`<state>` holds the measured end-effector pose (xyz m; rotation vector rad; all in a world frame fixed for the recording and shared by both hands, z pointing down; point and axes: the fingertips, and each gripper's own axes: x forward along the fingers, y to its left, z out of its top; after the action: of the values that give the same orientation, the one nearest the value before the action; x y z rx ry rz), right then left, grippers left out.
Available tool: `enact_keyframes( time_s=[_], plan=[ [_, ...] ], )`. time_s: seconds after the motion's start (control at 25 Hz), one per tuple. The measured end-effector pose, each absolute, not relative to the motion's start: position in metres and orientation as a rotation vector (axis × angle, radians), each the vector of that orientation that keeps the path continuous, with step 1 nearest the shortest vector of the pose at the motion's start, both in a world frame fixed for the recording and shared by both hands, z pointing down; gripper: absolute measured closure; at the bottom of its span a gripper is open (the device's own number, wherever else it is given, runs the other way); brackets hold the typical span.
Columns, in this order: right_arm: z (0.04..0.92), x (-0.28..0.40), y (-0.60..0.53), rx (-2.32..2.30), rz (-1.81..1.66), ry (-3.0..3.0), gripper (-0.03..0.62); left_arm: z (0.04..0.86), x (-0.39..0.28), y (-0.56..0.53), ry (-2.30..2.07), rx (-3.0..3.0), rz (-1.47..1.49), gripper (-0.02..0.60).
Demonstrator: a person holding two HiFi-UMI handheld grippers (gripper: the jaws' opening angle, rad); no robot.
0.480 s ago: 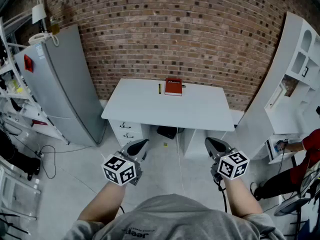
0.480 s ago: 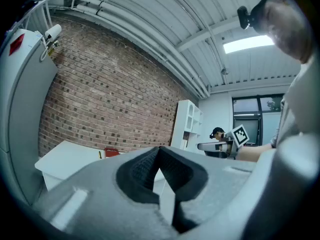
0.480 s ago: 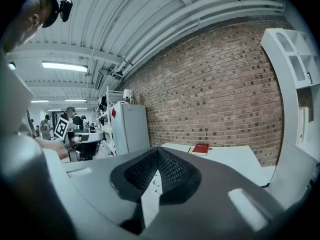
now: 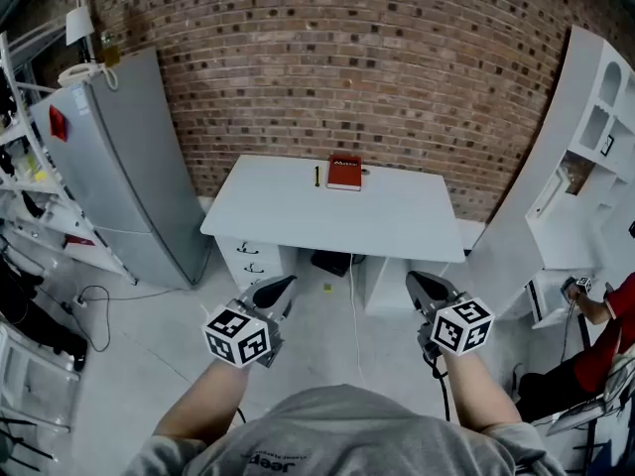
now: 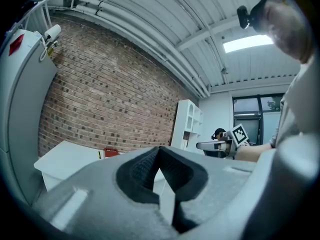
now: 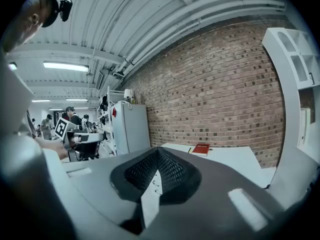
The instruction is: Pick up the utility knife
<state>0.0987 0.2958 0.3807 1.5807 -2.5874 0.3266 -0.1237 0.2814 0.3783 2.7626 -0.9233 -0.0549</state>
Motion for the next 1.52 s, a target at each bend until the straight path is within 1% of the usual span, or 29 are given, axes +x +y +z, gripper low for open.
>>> enact_keyframes(
  time_s=[0.36,0.8,1.0,1.28,1.52],
  plan=[
    [0.377,0.121,0.292,1.558,0.379,-2.627,0.585,0.375,-0.102,0.282,-0.952,2.762,-0.049,0.583],
    [0.377,0.181,0.295,1.476,0.346,-2.652,0.585,0.37,-0.035,0.29,-1.003,2.759,-0.067,0.583],
    [0.386,0.195,0.285,1.462,0.362,-2.656,0.585,0.378,-0.015,0.283,-0.984,2.759,-0.042,0.583],
    [0.4,0.185,0.229,1.467,0.386,-2.637,0.585,0.39,-0.026,0.226,-0.959,2.748,-0.051,0.583],
    [0.405,0.15,0.139,1.534,0.364,-2.612,0.585,0.398,-0.059,0.125,-0.881,2.792,-0.061,0.583]
  ],
)
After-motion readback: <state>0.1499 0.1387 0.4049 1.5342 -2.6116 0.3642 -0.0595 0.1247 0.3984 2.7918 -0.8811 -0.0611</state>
